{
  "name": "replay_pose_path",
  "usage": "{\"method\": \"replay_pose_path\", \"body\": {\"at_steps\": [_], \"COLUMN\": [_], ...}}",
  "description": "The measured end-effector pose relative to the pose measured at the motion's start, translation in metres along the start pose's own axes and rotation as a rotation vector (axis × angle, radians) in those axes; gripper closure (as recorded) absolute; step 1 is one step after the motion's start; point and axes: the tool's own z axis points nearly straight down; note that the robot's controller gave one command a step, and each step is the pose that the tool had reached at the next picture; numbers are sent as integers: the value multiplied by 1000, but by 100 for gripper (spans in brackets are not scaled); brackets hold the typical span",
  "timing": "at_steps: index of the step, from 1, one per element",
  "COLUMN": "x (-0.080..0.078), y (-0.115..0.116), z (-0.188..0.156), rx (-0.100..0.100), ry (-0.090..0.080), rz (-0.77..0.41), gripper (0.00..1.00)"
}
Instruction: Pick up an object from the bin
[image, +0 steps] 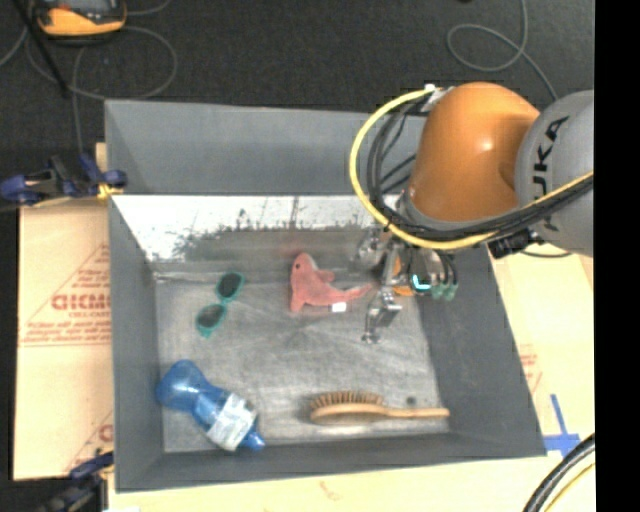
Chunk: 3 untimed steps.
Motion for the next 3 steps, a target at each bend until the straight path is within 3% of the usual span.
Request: {"method": "replay_pose_path", "body": {"at_steps": [1, 2, 3], "x": [-1, -30, -50], "y": [0, -6, -4], "z": [-5, 74, 85], "rx": [0, 3, 3], "ry": [-8, -13, -4], "rz": [0, -8, -12], "gripper": [0, 0, 0]}}
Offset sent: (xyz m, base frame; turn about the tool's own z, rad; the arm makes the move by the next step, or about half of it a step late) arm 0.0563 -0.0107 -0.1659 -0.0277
